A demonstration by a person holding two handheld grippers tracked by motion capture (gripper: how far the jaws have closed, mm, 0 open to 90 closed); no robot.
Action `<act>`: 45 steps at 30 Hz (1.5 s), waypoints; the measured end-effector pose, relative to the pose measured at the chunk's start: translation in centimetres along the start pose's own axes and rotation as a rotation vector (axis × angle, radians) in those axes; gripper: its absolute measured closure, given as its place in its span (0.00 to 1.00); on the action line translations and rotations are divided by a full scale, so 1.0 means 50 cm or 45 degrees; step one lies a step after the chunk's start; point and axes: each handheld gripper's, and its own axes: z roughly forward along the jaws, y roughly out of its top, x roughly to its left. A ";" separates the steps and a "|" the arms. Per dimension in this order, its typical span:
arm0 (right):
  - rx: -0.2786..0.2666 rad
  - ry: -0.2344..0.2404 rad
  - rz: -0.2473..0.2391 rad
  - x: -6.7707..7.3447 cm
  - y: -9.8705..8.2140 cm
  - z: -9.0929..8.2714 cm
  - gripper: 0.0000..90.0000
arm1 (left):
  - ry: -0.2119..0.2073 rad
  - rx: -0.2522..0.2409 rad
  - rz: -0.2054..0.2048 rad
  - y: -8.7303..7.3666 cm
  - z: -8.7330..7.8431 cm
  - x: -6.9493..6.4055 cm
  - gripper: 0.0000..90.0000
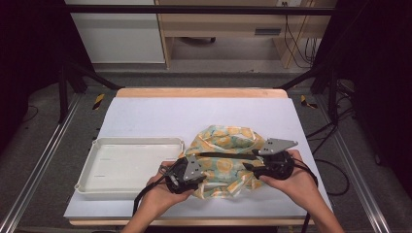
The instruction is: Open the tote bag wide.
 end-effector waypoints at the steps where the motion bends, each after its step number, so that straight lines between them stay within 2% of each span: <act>1: 0.044 0.012 0.023 -0.022 -0.009 0.020 0.46 | 0.003 -0.002 -0.007 -0.001 0.000 0.001 0.66; 5: 0.123 0.055 0.043 -0.031 -0.030 0.053 0.40 | 0.004 0.009 -0.009 -0.006 -0.001 0.007 0.66; 8: 0.141 0.097 0.014 -0.018 -0.040 0.069 0.34 | 0.007 0.011 -0.011 -0.006 -0.003 0.008 0.66; 10: 0.152 0.088 -0.018 -0.010 -0.043 0.077 0.31 | 0.006 0.009 -0.015 -0.007 -0.003 0.008 0.66; 13: 0.136 0.076 -0.043 -0.002 -0.045 0.080 0.39 | 0.008 0.003 -0.018 -0.007 -0.004 0.010 0.66; 18: 0.121 0.080 -0.102 0.009 -0.048 0.076 0.66 | 0.011 -0.016 -0.025 -0.005 -0.011 0.015 0.66; 22: 0.089 0.071 -0.091 0.008 -0.053 0.071 0.85 | 0.012 -0.026 -0.034 -0.006 -0.014 0.021 0.64; 23: 0.089 0.071 -0.091 0.008 -0.053 0.071 0.85 | 0.012 -0.026 -0.034 -0.006 -0.014 0.021 0.63; 24: 0.067 0.070 -0.089 0.008 -0.057 0.069 0.93 | 0.010 -0.028 -0.029 -0.005 -0.013 0.023 0.62; 26: 0.059 0.081 -0.087 0.009 -0.059 0.067 0.98 | 0.009 -0.032 -0.021 0.000 -0.009 0.025 0.58; 30: 0.028 0.082 -0.109 0.011 -0.060 0.060 1.00 | -0.008 -0.014 0.034 0.020 0.004 0.028 0.50; 33: 0.003 0.076 -0.113 0.010 -0.056 0.054 1.00 | -0.021 -0.023 0.039 0.031 0.009 0.034 0.45; 34: -0.026 0.065 -0.118 0.009 -0.049 0.046 1.00 | -0.045 -0.027 0.048 0.043 0.014 0.041 0.43; 35: -0.026 0.065 -0.118 0.009 -0.049 0.046 1.00 | -0.045 -0.027 0.048 0.043 0.014 0.041 0.42; 36: -0.039 0.063 -0.119 0.009 -0.047 0.043 1.00 | -0.067 -0.022 0.059 0.052 0.017 0.045 0.42; 37: -0.071 0.054 -0.125 0.008 -0.036 0.034 1.00 | -0.082 -0.012 0.074 0.066 0.022 0.052 0.39; 39: -0.096 0.047 -0.134 0.008 -0.028 0.028 1.00 | -0.085 -0.008 0.078 0.072 0.024 0.055 0.38; 41: -0.105 0.042 -0.140 0.007 -0.023 0.024 1.00 | -0.110 0.010 0.083 0.084 0.029 0.063 0.38; 42: -0.120 0.035 -0.153 0.007 -0.015 0.020 1.00 | -0.103 0.022 0.100 0.095 0.033 0.072 0.37; 45: -0.133 0.032 -0.160 0.005 -0.007 0.014 1.00 | -0.110 0.023 0.084 0.106 0.041 0.084 0.36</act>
